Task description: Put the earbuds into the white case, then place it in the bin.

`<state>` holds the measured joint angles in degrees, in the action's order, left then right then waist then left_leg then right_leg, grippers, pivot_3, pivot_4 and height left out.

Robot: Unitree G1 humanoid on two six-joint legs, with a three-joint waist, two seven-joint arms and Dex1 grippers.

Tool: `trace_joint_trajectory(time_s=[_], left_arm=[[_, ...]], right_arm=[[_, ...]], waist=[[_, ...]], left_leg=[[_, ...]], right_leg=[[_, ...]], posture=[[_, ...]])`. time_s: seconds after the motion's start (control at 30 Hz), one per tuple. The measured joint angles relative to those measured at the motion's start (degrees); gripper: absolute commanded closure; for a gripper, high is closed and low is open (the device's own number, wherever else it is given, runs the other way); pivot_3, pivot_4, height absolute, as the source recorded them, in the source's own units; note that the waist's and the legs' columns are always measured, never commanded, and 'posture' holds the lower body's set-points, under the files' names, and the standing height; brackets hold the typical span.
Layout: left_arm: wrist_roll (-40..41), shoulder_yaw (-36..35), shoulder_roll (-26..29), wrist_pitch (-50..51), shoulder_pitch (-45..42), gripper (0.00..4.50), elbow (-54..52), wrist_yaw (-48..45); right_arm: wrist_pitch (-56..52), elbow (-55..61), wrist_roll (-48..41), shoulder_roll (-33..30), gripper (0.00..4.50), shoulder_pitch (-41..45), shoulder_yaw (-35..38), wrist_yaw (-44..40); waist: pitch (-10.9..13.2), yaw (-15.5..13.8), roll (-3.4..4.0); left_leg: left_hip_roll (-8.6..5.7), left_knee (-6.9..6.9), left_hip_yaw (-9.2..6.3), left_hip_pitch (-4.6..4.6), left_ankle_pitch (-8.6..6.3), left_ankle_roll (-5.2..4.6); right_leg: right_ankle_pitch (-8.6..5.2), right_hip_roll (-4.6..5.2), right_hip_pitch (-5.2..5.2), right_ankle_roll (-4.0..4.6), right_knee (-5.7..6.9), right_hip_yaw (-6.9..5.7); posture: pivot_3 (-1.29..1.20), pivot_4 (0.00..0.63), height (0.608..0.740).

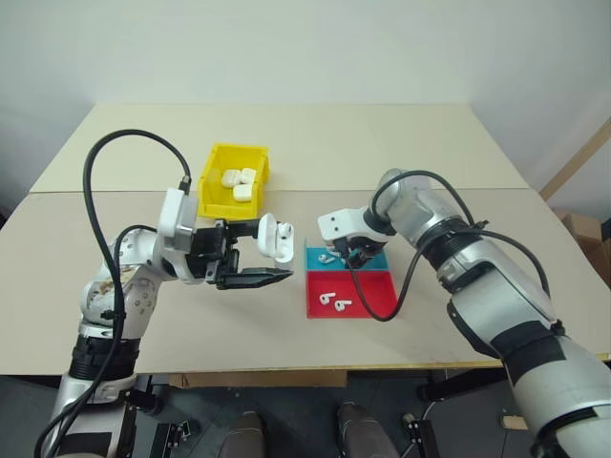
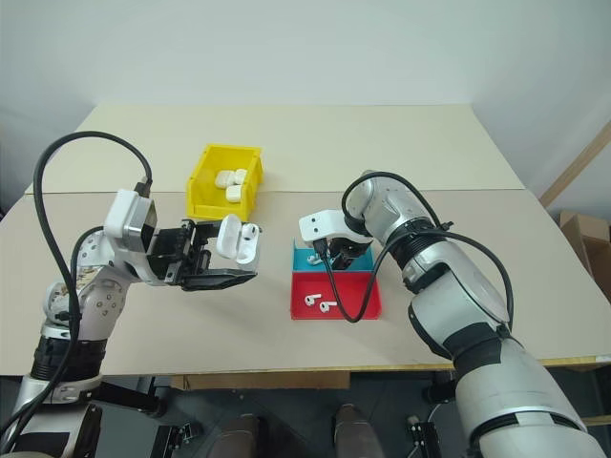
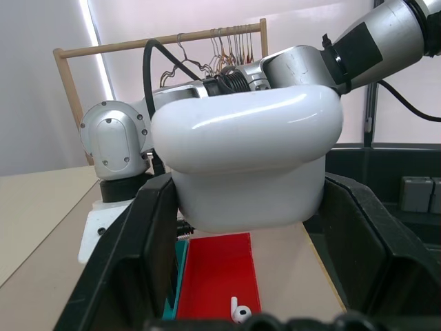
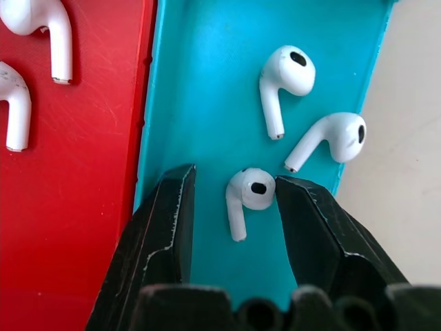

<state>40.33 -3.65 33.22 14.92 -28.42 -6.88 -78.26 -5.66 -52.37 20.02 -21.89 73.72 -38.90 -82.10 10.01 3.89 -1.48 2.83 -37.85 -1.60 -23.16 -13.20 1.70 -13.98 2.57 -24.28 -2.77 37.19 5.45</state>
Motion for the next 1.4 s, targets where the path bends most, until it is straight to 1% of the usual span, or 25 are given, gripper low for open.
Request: trace_joint_trajectory(time_s=[0.07,0.1,0.27,0.37,0.43,0.57,0.63,0.7,0.77,0.8,0.87,0.9,0.93,0.97,1.0,1.1,1.23,1.4], left_arm=[[0.0,0.01,0.01,0.0,0.05,1.69,-0.17,0.09],[0.0,0.01,0.02,0.0,0.12,1.69,-0.47,0.11],[0.0,0.01,0.19,0.01,0.14,1.69,-1.06,0.11],[0.0,0.11,0.19,0.06,-0.07,1.69,-1.01,0.03],[0.01,0.14,0.2,0.1,-0.43,1.69,-0.79,-0.06],[0.19,0.2,0.2,0.39,-2.0,1.69,0.93,-0.55],[0.29,0.14,0.09,0.48,-2.43,1.69,1.44,-0.75],[0.38,0.22,-0.2,0.67,-2.95,1.69,1.76,-0.78],[0.45,0.29,-0.41,1.06,-3.52,1.69,2.61,-1.09],[0.42,0.46,-0.67,1.44,-3.99,1.69,3.18,-1.21],[0.35,0.64,-0.95,1.61,-4.45,1.69,3.56,-1.27],[0.35,0.75,-1.17,1.68,-4.94,1.69,3.99,-1.39],[0.34,0.79,-1.26,1.73,-5.13,1.69,4.27,-1.44],[0.33,0.85,-1.44,1.81,-5.42,1.69,4.69,-1.55],[0.28,1.02,-1.74,1.99,-5.96,1.69,5.44,-1.68],[0.22,1.68,-2.67,2.39,-7.63,1.69,6.25,-1.86],[0.04,1.97,-3.16,2.39,-8.35,1.69,7.59,-2.31],[-0.13,2.42,-3.51,2.37,-9.07,1.69,7.91,-3.28]], right_arm=[[0.12,0.14,0.57,-0.01,3.79,-0.03,0.31,0.22],[0.18,0.15,1.13,-0.05,3.87,-0.09,0.49,0.42],[-0.14,0.36,1.29,-0.16,3.87,-0.71,1.98,0.7],[-3.29,0.97,0.87,-0.35,3.87,-1.46,4.38,1.05],[-6.26,2.72,-0.92,-1.42,3.87,-2.37,6.76,0.87],[-20.62,15.33,-8.4,-6.83,3.87,-5.88,17.58,0.31],[-30.22,25.37,-13.55,-9.61,3.87,-9.36,25.46,1.23],[-39.08,37.51,-20.46,-10.26,3.87,-15.74,35.22,3.66],[-46.15,49.43,-28.63,-7.03,3.87,-23.35,46.52,7.54],[-49.77,56.19,-33.62,-3.98,3.87,-27.31,52.5,10.05],[-54.2,63.0,-39.09,-1.85,3.87,-30.58,57.05,13.13],[-57.89,67.75,-43.06,-0.97,3.87,-31.59,59.76,15.58],[-59.82,70.2,-45.26,0.04,3.87,-31.6,60.98,17.0],[-62.22,72.97,-48.14,1.77,3.87,-31.39,63.1,18.98],[-65.11,76.55,-51.94,4.92,3.87,-30.88,65.5,22.03],[-70.01,83.33,-58.68,10.35,3.87,-29.8,65.96,29.64],[-71.07,86.61,-62.57,14.21,3.87,-29.7,62.8,37.78],[-69.76,86.81,-64.44,13.3,3.87,-30.3,57.25,42.46]], waist=[[0.0,-0.01,0.0],[0.0,-0.02,0.0],[0.0,0.01,0.0],[0.0,-0.01,0.0],[0.0,-0.12,0.0],[0.01,-0.6,0.01],[0.01,-1.08,0.01],[0.0,-1.39,0.0],[0.0,-1.49,0.0],[0.0,-1.5,0.0],[0.01,-1.27,0.02],[0.01,-1.2,0.02],[0.01,-1.13,0.03],[0.0,-1.07,0.03],[0.0,-0.98,0.03],[0.0,-0.96,0.04],[0.0,-1.13,0.04],[0.0,-1.25,0.04]], left_leg=[[0.0,0.0,0.0,0.03,0.0,0.0],[0.0,0.0,-0.01,0.06,0.0,0.0],[0.0,0.0,0.0,0.11,0.0,0.0],[0.0,0.0,-0.01,0.07,0.0,0.0],[-0.01,0.0,-0.02,0.01,0.0,0.0],[-0.01,0.0,-0.06,-0.05,0.0,0.0],[-0.01,0.0,-0.09,-0.04,0.0,0.0],[0.0,0.01,-0.11,-0.03,0.0,-0.01],[-0.01,-0.01,-0.11,-0.01,0.0,-0.01],[-0.02,-0.01,-0.12,-0.02,0.0,-0.01],[-0.03,-0.02,-0.07,-0.01,0.0,0.0],[-0.02,-0.02,-0.07,0.03,0.0,0.0],[-0.02,-0.01,-0.08,0.06,0.0,-0.01],[0.0,0.0,-0.1,0.09,0.0,-0.01],[0.01,0.01,-0.13,0.11,0.0,-0.01],[0.01,0.02,-0.15,0.08,0.0,-0.01],[0.0,0.02,-0.13,0.01,0.0,-0.01],[0.0,0.02,-0.13,-0.03,0.0,-0.01]], right_leg=[[0.0,0.0,0.03,0.0,0.0,0.0],[0.0,0.0,0.07,0.0,0.0,0.0],[0.0,0.0,0.11,0.0,0.02,0.0],[0.0,0.0,0.07,0.0,0.01,0.0],[0.0,0.01,0.04,0.0,0.0,-0.01],[0.0,0.01,0.01,0.0,-0.02,-0.04],[0.0,0.01,0.04,0.0,-0.04,-0.06],[0.0,0.0,0.08,0.0,-0.06,-0.08],[-0.01,0.0,0.11,-0.01,-0.03,-0.07],[0.0,0.0,0.1,-0.01,-0.02,-0.07],[0.01,0.0,0.1,-0.03,0.01,-0.02],[0.02,-0.01,0.09,-0.03,0.02,-0.02],[0.02,-0.03,0.11,-0.03,0.02,-0.01],[0.02,-0.06,0.12,-0.03,0.03,-0.02],[0.02,-0.1,0.12,-0.03,0.06,-0.02],[0.01,-0.09,0.09,-0.02,0.08,-0.03],[0.01,-0.06,0.08,-0.03,0.01,-0.05],[0.01,-0.05,0.06,-0.03,-0.04,-0.06]], posture=[[0.0,0.15,0.74],[0.0,0.15,0.74],[0.0,0.15,0.74],[0.0,0.15,0.74],[0.0,0.15,0.74],[0.0,0.15,0.74],[0.0,0.15,0.74],[0.0,0.15,0.74],[0.0,0.15,0.74],[0.0,0.15,0.74],[0.0,0.15,0.74],[0.0,0.15,0.74],[0.0,0.15,0.74],[0.0,0.15,0.74],[0.0,0.15,0.74],[0.0,0.15,0.74],[0.0,0.15,0.74],[0.0,0.15,0.74]])
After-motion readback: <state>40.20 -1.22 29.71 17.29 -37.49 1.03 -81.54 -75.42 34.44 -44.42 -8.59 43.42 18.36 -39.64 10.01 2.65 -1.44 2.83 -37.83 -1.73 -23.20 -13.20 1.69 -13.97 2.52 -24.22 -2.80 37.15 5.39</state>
